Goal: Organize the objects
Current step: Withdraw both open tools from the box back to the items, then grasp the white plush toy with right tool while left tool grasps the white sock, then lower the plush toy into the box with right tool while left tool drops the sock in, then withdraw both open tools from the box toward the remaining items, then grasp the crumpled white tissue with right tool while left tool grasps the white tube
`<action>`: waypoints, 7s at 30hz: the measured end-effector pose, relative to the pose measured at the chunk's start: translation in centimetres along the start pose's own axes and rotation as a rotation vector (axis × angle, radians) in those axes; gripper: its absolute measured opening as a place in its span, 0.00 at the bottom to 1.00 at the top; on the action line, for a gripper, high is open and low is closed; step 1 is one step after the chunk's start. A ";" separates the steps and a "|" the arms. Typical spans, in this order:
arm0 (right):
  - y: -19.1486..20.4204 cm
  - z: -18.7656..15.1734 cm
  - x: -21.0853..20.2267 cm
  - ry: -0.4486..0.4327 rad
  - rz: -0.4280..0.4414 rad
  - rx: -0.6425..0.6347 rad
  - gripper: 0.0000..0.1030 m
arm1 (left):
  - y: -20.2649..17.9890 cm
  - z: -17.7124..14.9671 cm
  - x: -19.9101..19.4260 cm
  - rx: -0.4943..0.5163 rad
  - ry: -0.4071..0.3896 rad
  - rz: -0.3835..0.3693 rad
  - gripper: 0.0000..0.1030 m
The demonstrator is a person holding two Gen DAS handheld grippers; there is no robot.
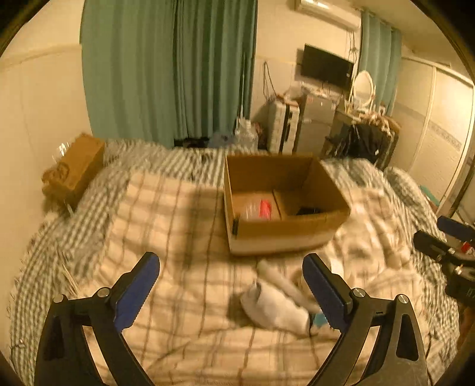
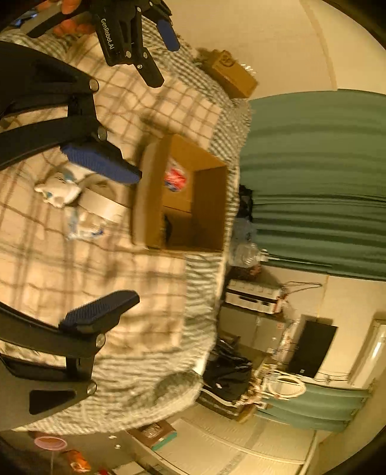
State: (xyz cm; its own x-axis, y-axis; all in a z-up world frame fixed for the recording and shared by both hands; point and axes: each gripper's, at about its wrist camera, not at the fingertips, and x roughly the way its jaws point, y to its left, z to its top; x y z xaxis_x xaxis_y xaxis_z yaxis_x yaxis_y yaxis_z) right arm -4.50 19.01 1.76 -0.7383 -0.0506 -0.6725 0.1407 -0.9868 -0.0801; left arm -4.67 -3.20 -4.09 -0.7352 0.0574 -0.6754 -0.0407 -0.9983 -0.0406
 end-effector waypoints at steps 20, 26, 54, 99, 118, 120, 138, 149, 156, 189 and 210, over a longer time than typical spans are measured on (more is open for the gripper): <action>3.6 -10.2 12.3 0.380 0.148 -0.010 0.68 | -0.4 -6.6 8.0 -0.015 0.282 -0.002 0.97; 4.0 -10.6 13.0 0.419 0.200 -0.013 0.41 | -1.1 -6.7 8.7 0.016 0.323 -0.002 0.97; -0.9 -8.2 9.8 0.214 0.100 0.089 0.41 | -2.9 -5.6 12.1 0.012 0.367 -0.146 0.51; 0.4 12.7 6.5 -0.114 0.173 -0.033 0.41 | -3.2 14.0 7.4 0.081 -0.078 -0.047 0.49; -1.3 11.5 18.3 0.008 0.191 0.016 0.41 | -4.3 12.1 16.0 0.101 0.012 -0.026 0.59; -1.6 11.5 18.3 -0.004 0.192 0.030 0.47 | -4.2 12.1 15.9 0.097 0.011 -0.034 0.75; -3.5 12.7 4.0 -0.139 0.066 0.006 0.81 | -3.6 14.4 4.1 0.077 -0.117 0.015 0.95; -2.2 10.6 -6.9 -0.236 0.016 -0.010 0.90 | -1.9 12.5 -4.8 0.040 -0.183 0.035 1.00; -0.3 6.7 -7.2 -0.212 0.020 0.008 0.91 | -0.3 8.2 -4.9 -0.004 -0.164 0.049 1.00; 1.1 -8.0 13.9 0.300 0.116 0.017 0.52 | -2.4 -4.7 12.0 0.031 0.278 0.041 1.00; 0.5 -8.2 14.8 0.257 0.165 0.054 0.06 | -7.8 -7.2 18.1 0.071 0.528 -0.257 0.19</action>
State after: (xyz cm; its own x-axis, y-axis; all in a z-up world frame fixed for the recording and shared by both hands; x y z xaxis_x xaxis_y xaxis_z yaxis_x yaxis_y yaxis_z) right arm -9.94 19.05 -14.28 -0.5163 -0.1772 -0.8379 0.2048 -0.9755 0.0802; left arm -12.77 5.64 -21.25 -0.2603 0.2729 -0.9261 -0.2314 -0.9489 -0.2146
